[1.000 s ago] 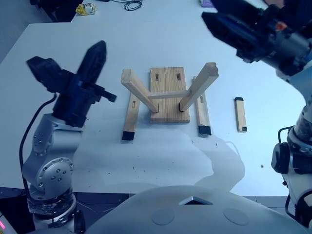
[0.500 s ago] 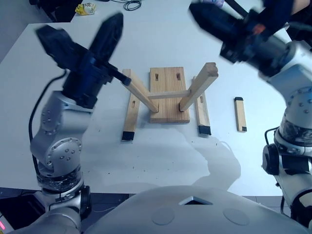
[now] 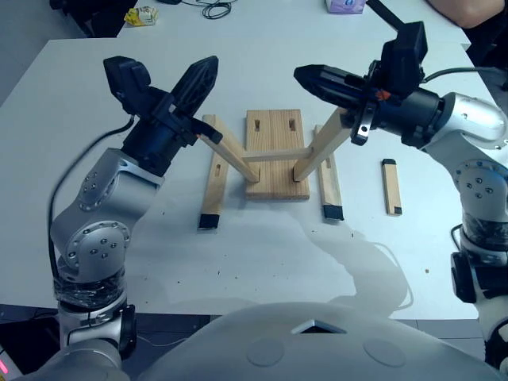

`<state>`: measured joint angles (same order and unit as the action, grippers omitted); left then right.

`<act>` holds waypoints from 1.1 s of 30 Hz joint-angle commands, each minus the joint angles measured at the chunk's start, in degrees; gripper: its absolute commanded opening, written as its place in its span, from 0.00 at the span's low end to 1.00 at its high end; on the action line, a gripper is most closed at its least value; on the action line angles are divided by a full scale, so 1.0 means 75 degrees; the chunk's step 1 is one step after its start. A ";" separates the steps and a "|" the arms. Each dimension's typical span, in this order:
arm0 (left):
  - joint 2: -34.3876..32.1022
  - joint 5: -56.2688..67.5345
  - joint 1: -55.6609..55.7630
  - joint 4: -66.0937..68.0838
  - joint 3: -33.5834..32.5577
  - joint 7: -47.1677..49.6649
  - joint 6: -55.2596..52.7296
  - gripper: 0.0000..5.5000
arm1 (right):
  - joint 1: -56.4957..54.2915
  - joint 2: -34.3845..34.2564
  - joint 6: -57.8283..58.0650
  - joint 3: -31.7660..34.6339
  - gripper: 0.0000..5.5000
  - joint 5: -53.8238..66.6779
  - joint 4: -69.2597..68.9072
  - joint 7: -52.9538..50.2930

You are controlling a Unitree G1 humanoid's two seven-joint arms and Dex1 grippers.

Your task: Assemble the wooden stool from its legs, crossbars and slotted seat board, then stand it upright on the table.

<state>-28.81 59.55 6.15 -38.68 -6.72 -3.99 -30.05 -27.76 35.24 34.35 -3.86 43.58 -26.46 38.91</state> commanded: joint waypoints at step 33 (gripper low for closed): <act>0.0716 -0.1935 -0.2684 0.1370 -0.0242 -0.1252 0.0936 0.00 | 0.0347 0.0412 -0.2395 -0.1126 0.00 -0.3082 0.4203 0.1372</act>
<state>-22.25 46.47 -12.07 -25.89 -10.98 -10.42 -21.67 -22.41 39.17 20.33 -10.62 24.53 2.14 47.17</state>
